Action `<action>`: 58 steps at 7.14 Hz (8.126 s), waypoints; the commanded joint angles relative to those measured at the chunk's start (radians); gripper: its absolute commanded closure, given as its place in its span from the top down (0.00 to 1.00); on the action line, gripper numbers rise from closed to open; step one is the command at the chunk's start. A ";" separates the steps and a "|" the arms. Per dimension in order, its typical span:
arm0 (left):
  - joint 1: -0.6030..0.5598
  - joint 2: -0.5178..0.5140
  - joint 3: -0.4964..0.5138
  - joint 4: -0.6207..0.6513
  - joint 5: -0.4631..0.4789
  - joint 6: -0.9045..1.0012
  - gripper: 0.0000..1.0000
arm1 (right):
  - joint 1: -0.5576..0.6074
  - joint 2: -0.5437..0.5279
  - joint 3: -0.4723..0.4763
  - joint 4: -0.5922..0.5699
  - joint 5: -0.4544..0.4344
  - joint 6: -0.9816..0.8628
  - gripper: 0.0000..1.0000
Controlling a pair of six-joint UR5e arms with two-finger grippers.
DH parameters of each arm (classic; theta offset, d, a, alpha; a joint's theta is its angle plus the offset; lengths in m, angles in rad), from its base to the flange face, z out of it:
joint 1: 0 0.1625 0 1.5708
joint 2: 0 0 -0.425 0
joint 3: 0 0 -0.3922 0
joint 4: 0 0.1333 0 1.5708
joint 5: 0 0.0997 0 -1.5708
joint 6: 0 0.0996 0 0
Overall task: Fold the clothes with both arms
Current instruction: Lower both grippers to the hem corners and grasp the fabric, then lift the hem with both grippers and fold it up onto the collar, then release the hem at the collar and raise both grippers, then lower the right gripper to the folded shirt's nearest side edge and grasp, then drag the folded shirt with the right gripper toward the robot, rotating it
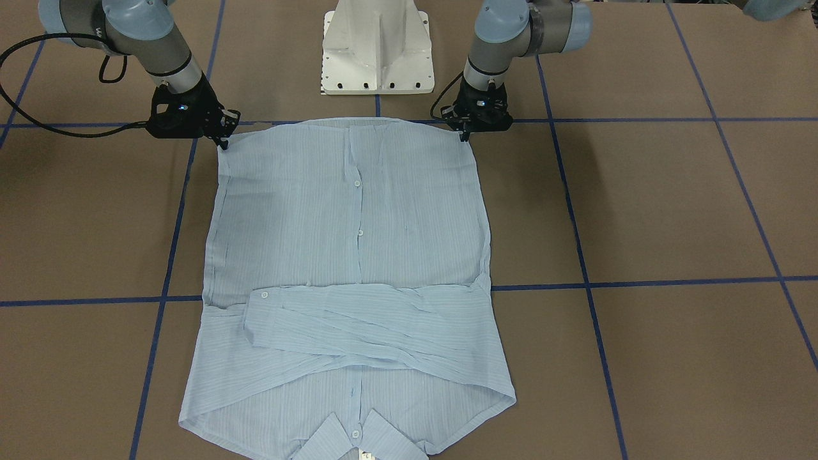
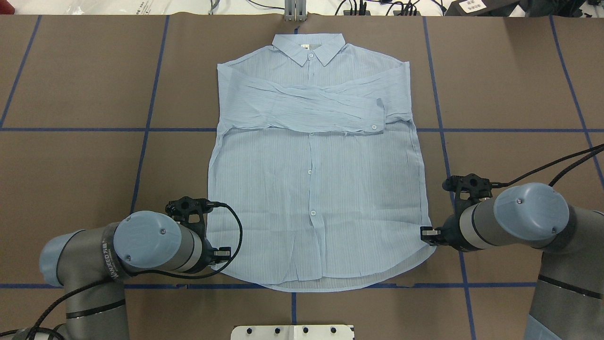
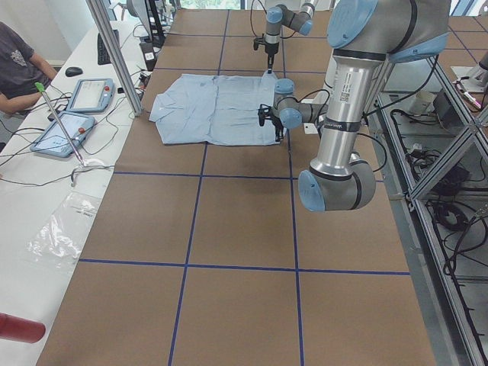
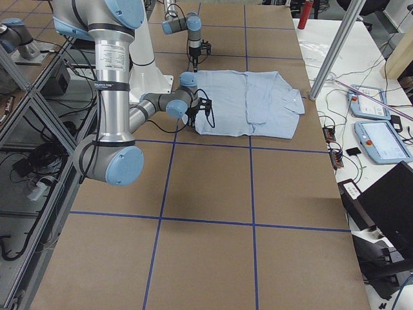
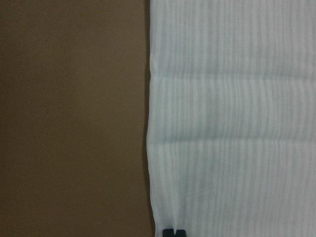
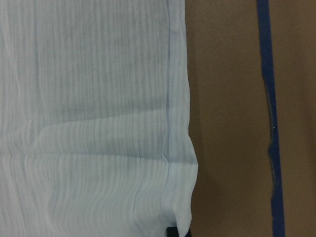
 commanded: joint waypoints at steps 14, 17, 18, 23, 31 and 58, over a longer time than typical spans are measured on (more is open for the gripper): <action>-0.321 -0.136 -0.063 0.109 -0.083 0.124 0.00 | 0.517 0.325 -0.225 -0.006 0.383 -0.034 0.00; -0.494 -0.205 0.171 -0.085 -0.135 0.153 0.00 | 0.580 0.459 -0.378 -0.001 0.380 -0.041 0.00; -0.543 -0.220 0.247 -0.148 -0.137 0.161 0.00 | 0.609 0.494 -0.440 -0.001 0.380 -0.066 0.00; -0.599 -0.458 0.698 -0.403 -0.147 0.156 0.00 | 0.632 0.784 -0.853 0.005 0.373 -0.104 0.00; -0.605 -0.510 0.929 -0.581 -0.141 0.150 0.00 | 0.616 0.861 -1.073 0.123 0.293 -0.132 0.00; -0.604 -0.503 0.844 -0.574 -0.140 0.111 1.00 | 0.407 -0.012 -0.224 0.258 0.310 -0.215 0.00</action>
